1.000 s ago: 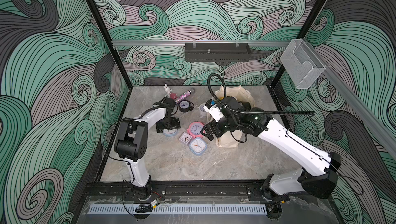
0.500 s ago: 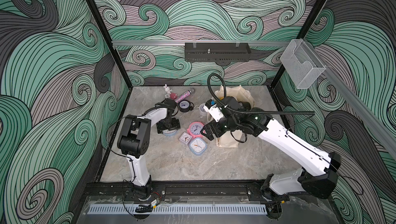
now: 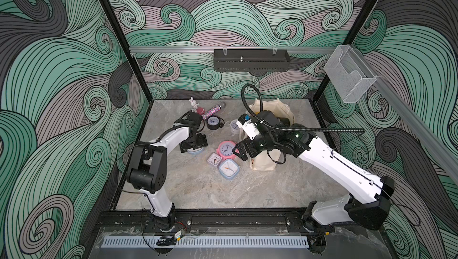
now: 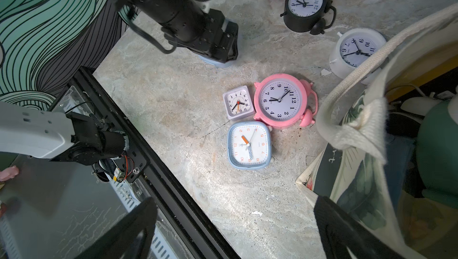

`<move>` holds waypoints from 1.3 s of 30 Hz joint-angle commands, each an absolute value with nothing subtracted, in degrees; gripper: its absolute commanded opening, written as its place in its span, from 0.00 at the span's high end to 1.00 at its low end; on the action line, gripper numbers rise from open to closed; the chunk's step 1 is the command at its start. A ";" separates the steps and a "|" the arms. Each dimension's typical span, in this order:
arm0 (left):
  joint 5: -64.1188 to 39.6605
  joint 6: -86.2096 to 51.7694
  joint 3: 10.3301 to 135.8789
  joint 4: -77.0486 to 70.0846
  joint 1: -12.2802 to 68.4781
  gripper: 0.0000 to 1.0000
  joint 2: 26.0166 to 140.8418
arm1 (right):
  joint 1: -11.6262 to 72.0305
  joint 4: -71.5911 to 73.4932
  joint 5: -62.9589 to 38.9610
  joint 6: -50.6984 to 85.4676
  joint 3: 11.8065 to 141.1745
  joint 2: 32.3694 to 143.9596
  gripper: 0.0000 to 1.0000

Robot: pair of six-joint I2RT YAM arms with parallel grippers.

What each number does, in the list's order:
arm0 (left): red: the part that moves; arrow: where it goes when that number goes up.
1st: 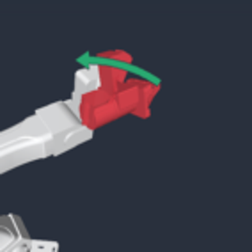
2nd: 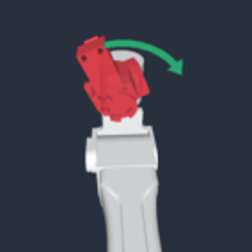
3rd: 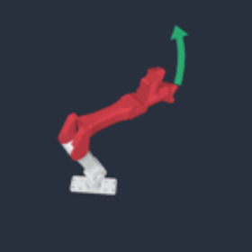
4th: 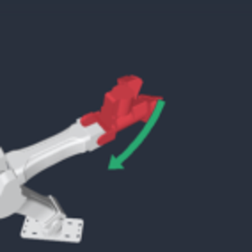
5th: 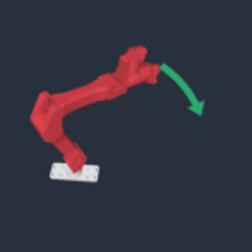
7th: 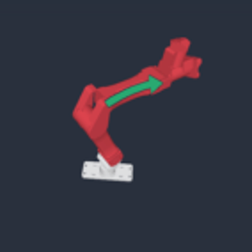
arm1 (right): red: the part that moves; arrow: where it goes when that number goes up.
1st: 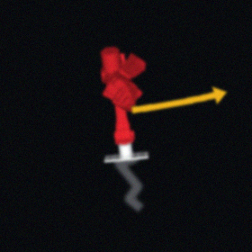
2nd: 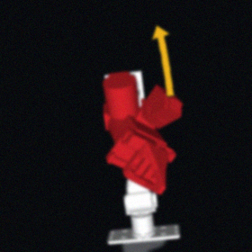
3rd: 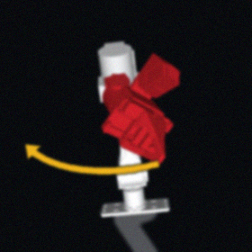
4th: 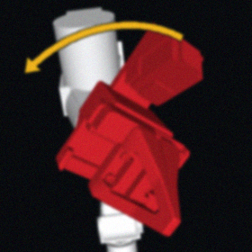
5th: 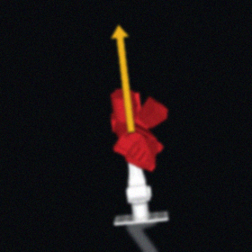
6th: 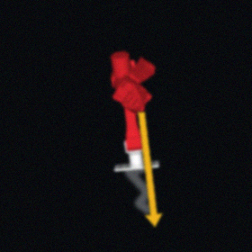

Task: Put the alarm clock into the canvas bag
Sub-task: Pick up the alarm from the center of the board, then place the alarm at the canvas bag.

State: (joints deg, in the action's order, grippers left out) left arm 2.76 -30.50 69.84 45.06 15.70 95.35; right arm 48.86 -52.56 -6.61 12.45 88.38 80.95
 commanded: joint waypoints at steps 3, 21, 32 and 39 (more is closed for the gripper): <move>-5.36 -23.48 71.83 40.64 16.96 0.31 80.26 | 43.21 -52.17 -8.92 14.96 90.75 77.73 0.00; -39.18 -0.92 68.77 6.61 26.52 0.34 73.33 | 34.84 -58.04 -19.68 15.64 104.32 82.69 0.00; -34.67 5.43 69.07 11.57 29.73 0.34 74.10 | 39.05 -61.66 -18.84 14.59 112.15 90.54 0.00; -28.03 6.11 68.30 12.56 29.93 0.34 73.45 | 40.26 -62.58 -17.88 15.35 114.26 93.41 0.14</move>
State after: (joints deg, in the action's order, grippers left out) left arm -31.05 4.62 67.26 12.67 29.47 74.65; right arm 40.23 -60.90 -18.37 15.38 112.86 93.03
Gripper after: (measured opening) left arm 0.934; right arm 0.866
